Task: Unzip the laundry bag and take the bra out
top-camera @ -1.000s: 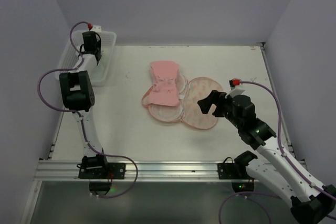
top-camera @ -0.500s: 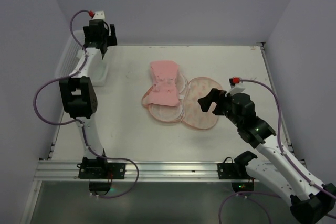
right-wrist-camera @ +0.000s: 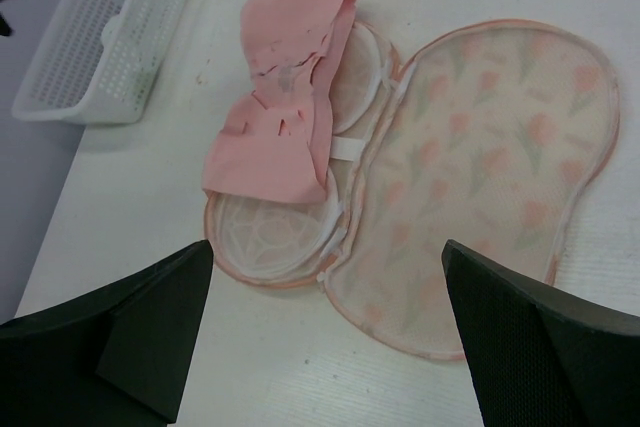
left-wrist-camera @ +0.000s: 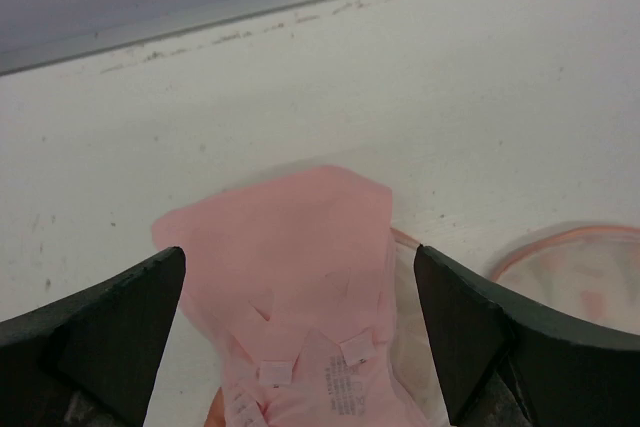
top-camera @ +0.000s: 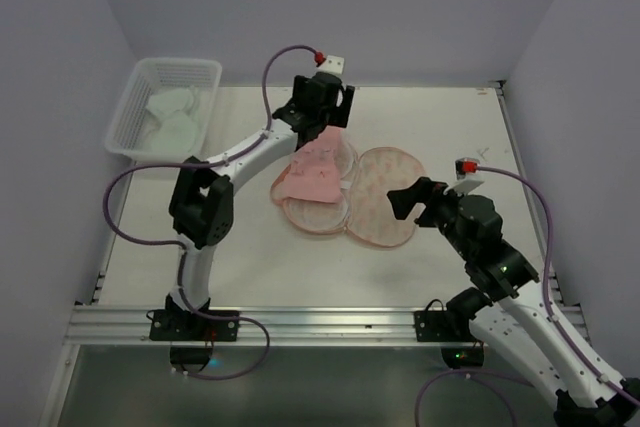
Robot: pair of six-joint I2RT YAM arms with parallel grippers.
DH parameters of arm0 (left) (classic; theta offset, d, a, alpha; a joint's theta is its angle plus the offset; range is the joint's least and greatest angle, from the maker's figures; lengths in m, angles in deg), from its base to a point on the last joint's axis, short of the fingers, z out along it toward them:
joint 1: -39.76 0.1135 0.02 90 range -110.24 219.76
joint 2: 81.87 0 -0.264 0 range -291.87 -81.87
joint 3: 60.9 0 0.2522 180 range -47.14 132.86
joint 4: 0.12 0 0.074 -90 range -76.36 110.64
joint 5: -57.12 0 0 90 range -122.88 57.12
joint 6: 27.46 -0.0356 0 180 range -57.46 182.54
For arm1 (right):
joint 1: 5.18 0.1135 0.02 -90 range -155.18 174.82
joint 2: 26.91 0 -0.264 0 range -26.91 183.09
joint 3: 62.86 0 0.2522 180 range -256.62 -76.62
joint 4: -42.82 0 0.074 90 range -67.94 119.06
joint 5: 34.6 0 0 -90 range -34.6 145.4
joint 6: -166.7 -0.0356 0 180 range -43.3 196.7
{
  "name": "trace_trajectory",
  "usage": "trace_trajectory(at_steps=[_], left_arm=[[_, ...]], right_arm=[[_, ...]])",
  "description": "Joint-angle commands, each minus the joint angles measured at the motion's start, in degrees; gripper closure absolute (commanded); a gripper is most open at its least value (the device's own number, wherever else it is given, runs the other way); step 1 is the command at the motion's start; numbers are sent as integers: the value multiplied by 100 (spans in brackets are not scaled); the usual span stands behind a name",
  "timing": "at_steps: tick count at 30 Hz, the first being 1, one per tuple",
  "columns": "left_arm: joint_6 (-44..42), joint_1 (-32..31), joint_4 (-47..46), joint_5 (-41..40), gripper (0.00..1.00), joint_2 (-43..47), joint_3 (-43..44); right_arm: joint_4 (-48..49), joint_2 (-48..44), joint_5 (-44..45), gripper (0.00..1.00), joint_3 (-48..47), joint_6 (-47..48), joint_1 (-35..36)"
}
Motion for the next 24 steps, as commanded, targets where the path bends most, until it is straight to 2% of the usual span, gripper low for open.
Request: trace_trajectory(at_steps=[1, 9, 12, 14, 15, 17, 18, 19, 22, 24], left_arm=[[-90, -140, 286, -780, 0, -669, 308], [-381, -650, 550, -1351, 1, -1567, 713], [-399, -659, 646, -1396, 7, -1743, 739], [-381, -659, 681, -1413, 16, -1770, 713], [-364, -668, 690, -1431, 20, -1761, 704], [-285, -668, 717, -1405, 41, -1665, 660], [-258, -668, 691, -1378, 53, -1612, 582], [-232, -668, 682, -1335, 74, -1498, 537], [-127, -677, 699, -1168, 93, -1261, 449], [-56, -677, 743, -1089, 97, -1129, 371]], right_arm=[[-104, -242, 107, 1, 198, -207, -16], [-605, -971, 159, 1, 435, -498, -16], [-755, -1148, 159, 1, 514, -612, -16], [-860, -1288, 177, 1, 540, -691, -25], [-904, -1324, 177, 1, 541, -709, -16], [-975, -1429, 195, 1, 549, -753, -16], [-992, -1464, 195, 1, 558, -762, -16], [-1019, -1508, 195, 1, 558, -779, -16], [-1054, -1553, 177, 1, 576, -797, -25], [-1054, -1579, 151, 1, 567, -806, -16]])
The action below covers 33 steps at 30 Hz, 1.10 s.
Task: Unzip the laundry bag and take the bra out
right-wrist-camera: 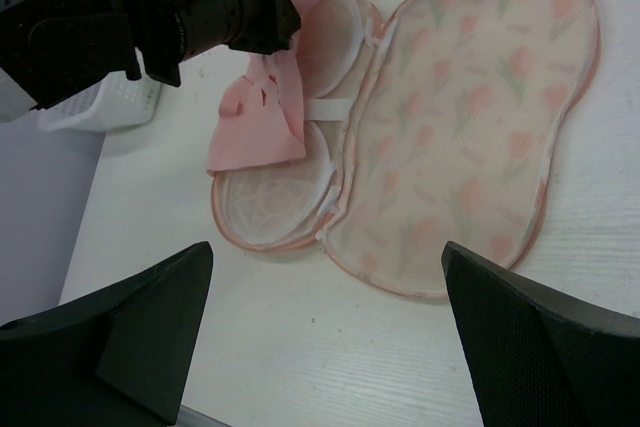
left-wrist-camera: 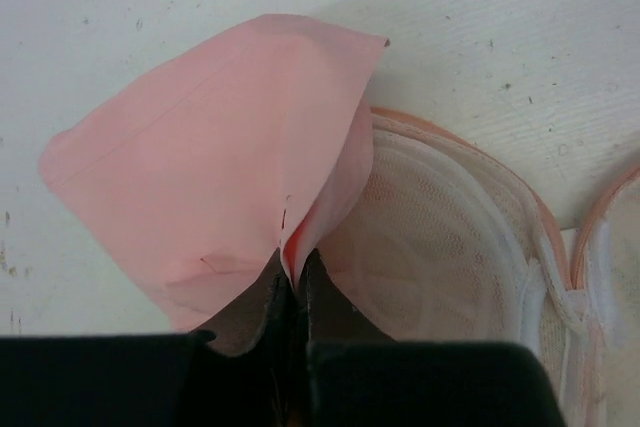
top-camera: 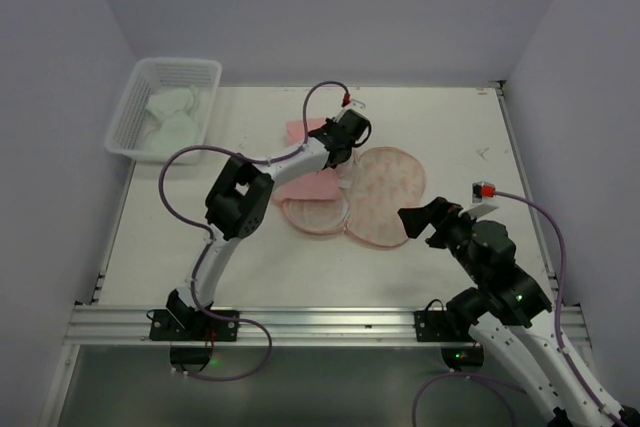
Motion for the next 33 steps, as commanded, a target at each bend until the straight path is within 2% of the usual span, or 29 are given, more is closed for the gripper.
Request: trace_trajectory(at_steps=[1, 11, 14, 15, 18, 20, 24, 27, 33], left_arm=[[274, 7, 18, 66, 99, 775, -56], [512, 16, 132, 664, 97, 2331, -574], [424, 95, 27, 681, 97, 2954, -820], [346, 156, -17, 707, 100, 3304, -899], [205, 569, -307, 953, 100, 4060, -1330], [64, 1095, -657, 1287, 100, 4457, -1611], [-750, 1966, -1221, 1253, 100, 5266, -2279], [-1515, 2650, -1476, 867, 100, 5391, -2324], [-2641, 3767, -2082, 875, 100, 5172, -2052]], right_arm=[[-53, -45, 52, 1, 5, -89, -16], [-71, -88, 43, 1, -74, 43, -16], [-62, -80, 35, 1, -100, 96, -16], [-62, -80, 43, 1, -109, 122, -25], [-62, -36, 79, 1, -153, 192, -16], [-27, 8, 79, 1, -179, 219, -16], [184, 140, 9, 1, -188, 298, -16], [324, 333, -62, 1, -206, 324, -16], [649, 798, -167, 1, -311, 386, -16]])
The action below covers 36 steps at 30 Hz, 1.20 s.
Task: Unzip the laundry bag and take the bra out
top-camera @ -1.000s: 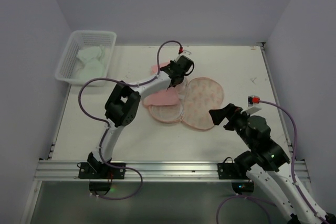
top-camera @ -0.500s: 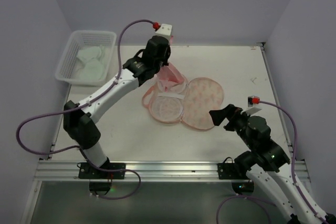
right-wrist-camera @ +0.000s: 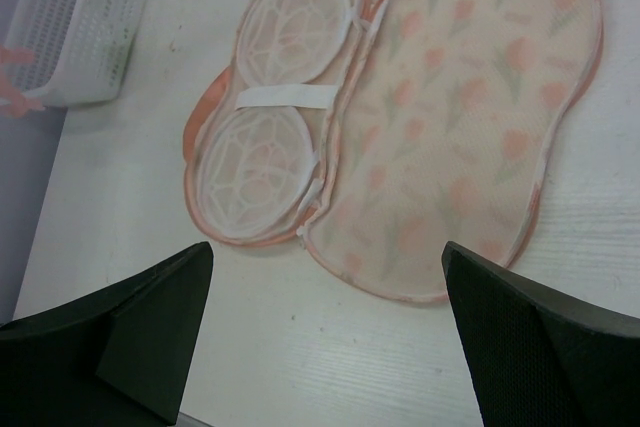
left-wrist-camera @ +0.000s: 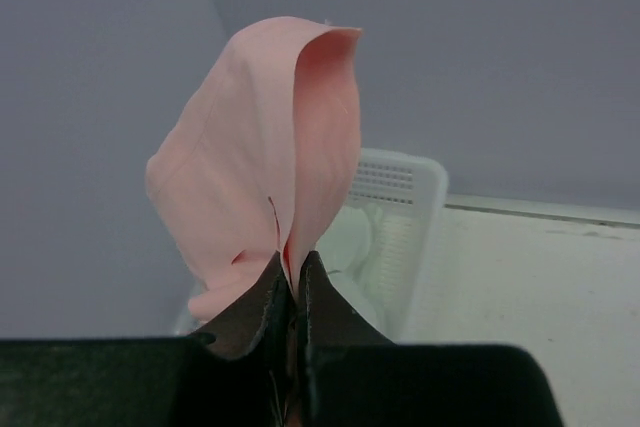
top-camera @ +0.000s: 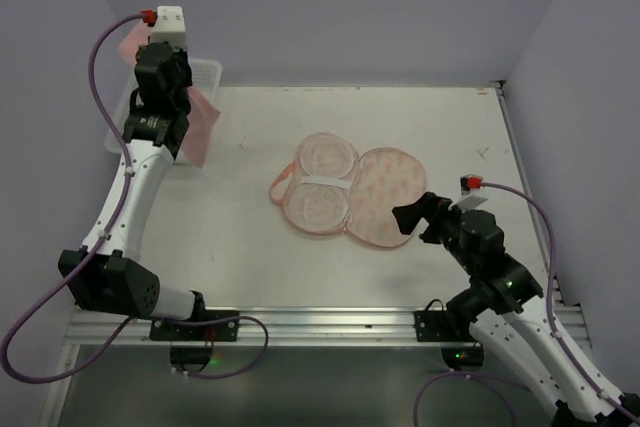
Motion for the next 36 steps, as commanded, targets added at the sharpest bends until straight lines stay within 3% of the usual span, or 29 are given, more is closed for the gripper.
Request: trace_trajectory(at_steps=[1, 9, 23, 28, 36], left_arm=[[-1152, 519, -980, -174, 100, -175, 248], [-2462, 879, -2265, -272, 100, -1193, 951], [-2753, 1653, -3944, 405, 100, -2574, 698], [-2727, 1653, -3928, 1054, 100, -2803, 161], [-2850, 1644, -3690, 1144, 100, -3207, -157]], right_arm=[[464, 287, -137, 1, -328, 152, -16], [667, 1044, -374, 1, -855, 424, -16], [658, 1641, -401, 1, -1164, 618, -25], [667, 1870, -383, 1, -1216, 644, -25], [710, 2072, -348, 1, -1226, 627, -25]])
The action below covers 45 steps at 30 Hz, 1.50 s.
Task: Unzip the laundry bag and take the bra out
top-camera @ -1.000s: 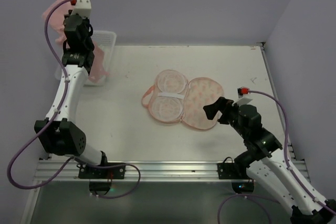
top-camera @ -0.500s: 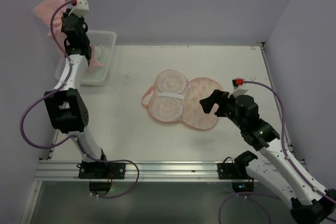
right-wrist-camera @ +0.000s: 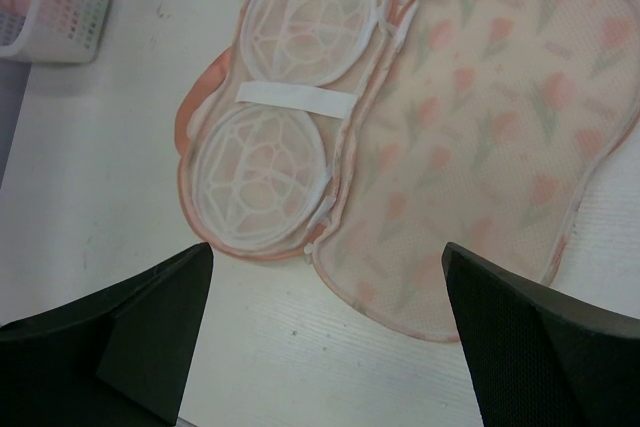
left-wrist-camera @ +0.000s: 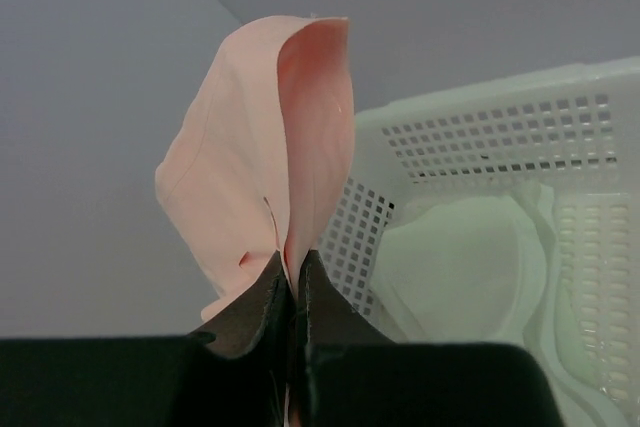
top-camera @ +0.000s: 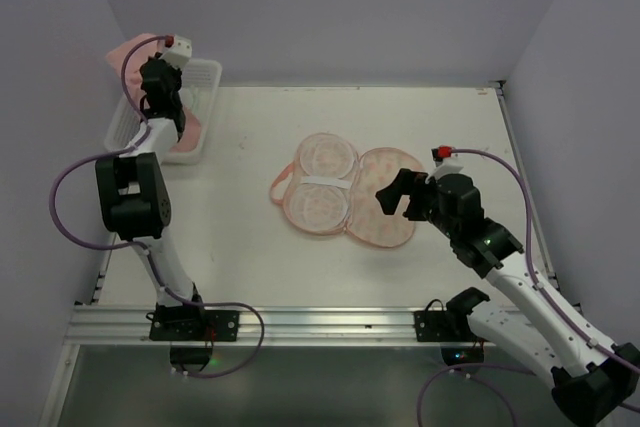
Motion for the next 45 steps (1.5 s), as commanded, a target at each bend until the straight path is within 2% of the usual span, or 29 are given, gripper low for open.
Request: trace_trajectory(at_steps=[1, 4, 7, 8, 10, 11, 13, 14, 16, 17, 20, 23, 24, 28, 30, 35, 38, 43, 45], left_arm=[[-94, 16, -341, 162, 100, -182, 86], [301, 16, -211, 319, 96, -595, 576], [924, 7, 183, 408, 87, -1140, 1313], [1065, -1, 282, 365, 73, -1350, 1474], [1295, -72, 483, 286, 60, -1457, 1694], [1330, -107, 493, 259, 50, -1457, 1765], [1549, -186, 633, 145, 41, -1396, 1818], [1672, -204, 739, 84, 32, -1326, 1940], [2225, -248, 1202, -57, 22, -1238, 2116], [2366, -265, 1362, -31, 13, -1090, 2187], [2946, -414, 1969, 214, 2, -669, 2328], [3543, -678, 2347, 592, 0, -186, 2135], [3684, -939, 2409, 645, 0, -35, 2039], [4001, -1539, 2445, 890, 0, 668, 917], [4309, -1829, 2445, 1058, 0, 1072, 449], [4617, -2373, 2401, 1243, 0, 1653, -1043], [4705, -2532, 2445, 1243, 0, 1977, -1520], [4960, -2559, 2445, 1270, 0, 2576, -2540], [4951, -2559, 2732, 1182, 0, 2831, -2794]], right_arm=[[234, 24, 28, 1, -198, 50, -25], [225, 33, 46, 1, -189, 6, -25], [217, 51, 98, 1, -172, -64, -25], [217, 86, 133, 1, -172, -134, -33], [147, 121, 247, 1, -154, -205, -42], [129, 147, 291, 1, -145, -284, -51], [129, 209, 318, 1, -101, -363, -103], [120, 253, 309, 1, -93, -468, -139], [-11, 446, 344, 1, -127, -635, -252], [-82, 516, 449, 1, -136, -819, -305], [-380, 823, 642, 1, -215, -1231, -665], [-723, 1280, 661, 1, -321, -1601, -1175], [-854, 1421, 609, 1, -399, -1664, -1298], [-1075, 2211, 266, 1, -593, -1954, -1991], [-1075, 2677, 73, 1, -707, -1998, -2125], [-1084, 3530, -305, 1, -1006, -1954, -2178], [-1041, 4005, -481, 6, -1129, -1928, -2178], [-970, 4743, -850, 12, -1402, -1884, -2178], [-935, 4884, -973, 15, -1472, -1910, -2169]])
